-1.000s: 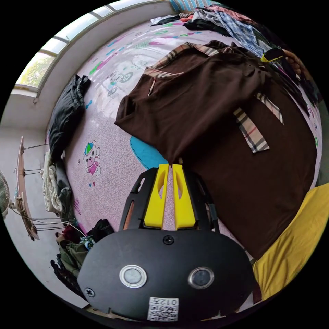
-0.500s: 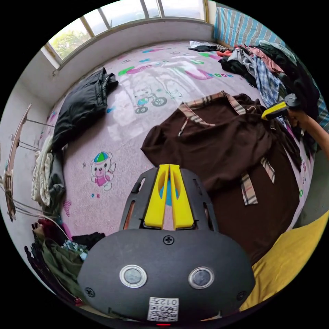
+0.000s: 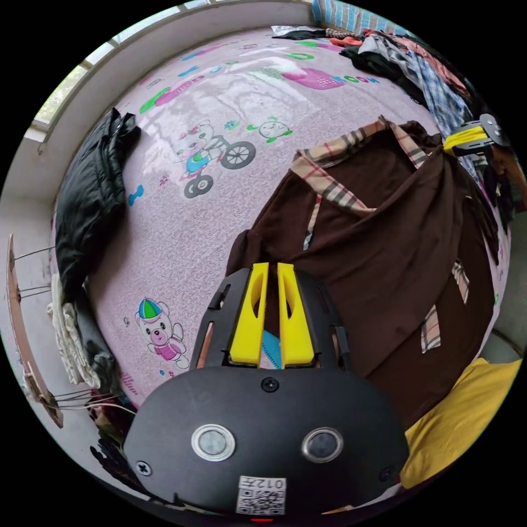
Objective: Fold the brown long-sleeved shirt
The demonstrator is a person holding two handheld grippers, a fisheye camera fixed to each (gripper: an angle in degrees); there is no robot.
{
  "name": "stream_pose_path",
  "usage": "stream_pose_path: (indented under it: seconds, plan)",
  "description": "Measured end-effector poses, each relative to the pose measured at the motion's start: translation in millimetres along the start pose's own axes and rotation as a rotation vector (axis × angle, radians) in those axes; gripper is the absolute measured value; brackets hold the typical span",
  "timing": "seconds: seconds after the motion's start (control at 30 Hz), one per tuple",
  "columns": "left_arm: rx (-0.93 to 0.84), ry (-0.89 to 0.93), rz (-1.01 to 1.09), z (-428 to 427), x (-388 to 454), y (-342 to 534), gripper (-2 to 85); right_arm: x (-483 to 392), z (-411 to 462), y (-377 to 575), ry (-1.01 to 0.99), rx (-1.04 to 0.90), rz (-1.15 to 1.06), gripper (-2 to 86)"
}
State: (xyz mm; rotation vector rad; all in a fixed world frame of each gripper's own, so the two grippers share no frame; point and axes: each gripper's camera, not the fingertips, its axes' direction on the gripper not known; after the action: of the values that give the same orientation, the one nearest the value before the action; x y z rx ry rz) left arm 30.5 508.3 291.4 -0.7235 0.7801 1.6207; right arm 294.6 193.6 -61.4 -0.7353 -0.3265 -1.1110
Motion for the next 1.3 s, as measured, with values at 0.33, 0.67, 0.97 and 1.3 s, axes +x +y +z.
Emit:
stream_pose_path:
  seconds: [0.33,0.67,0.97,1.3]
  plan:
    - [0.005,-0.189,-0.212,-9.0,-32.4,10.7,0.1,11.4,5.1,38.7,0.014,0.113,0.160,3.5]
    - [-0.003,0.043,-0.244,-11.7,-8.6,26.8,0.4,-9.8,6.8,102.6,0.085,0.230,0.157,1.2]
    - [-0.070,-0.111,-0.237,5.1,-24.5,-2.9,0.2,37.1,50.9,81.7,-0.038,0.125,0.275,0.3]
    - [0.016,-0.116,-0.388,-36.4,-43.9,27.4,0.1,49.8,27.2,159.0,-0.086,0.265,0.239,0.8]
